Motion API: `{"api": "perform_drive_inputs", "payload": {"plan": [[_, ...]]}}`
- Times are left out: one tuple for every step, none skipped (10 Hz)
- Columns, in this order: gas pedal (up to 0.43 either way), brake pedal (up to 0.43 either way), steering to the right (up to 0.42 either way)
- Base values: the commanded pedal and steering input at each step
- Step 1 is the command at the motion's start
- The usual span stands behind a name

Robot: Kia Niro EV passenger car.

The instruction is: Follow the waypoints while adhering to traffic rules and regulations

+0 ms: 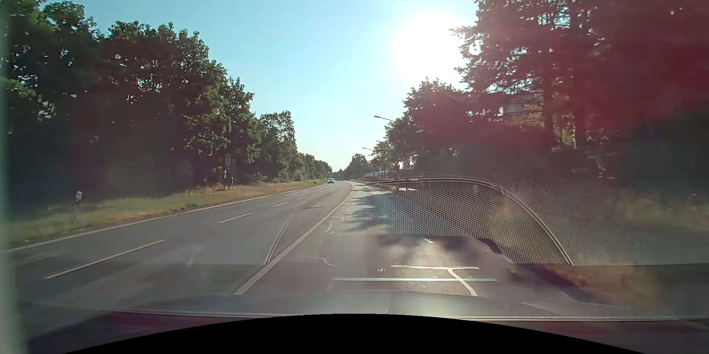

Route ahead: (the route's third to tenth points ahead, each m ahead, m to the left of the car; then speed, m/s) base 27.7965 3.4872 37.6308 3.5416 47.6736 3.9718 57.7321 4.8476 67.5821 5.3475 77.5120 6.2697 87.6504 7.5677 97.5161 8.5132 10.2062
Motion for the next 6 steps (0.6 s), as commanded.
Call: {"api": "perform_drive_inputs", "payload": {"plan": [[0.189, 0.0, -0.009], [0.177, 0.0, -0.009], [0.177, 0.0, -0.009], [0.157, 0.0, -0.009], [0.157, 0.0, -0.009], [0.15, 0.0, -0.009]]}}
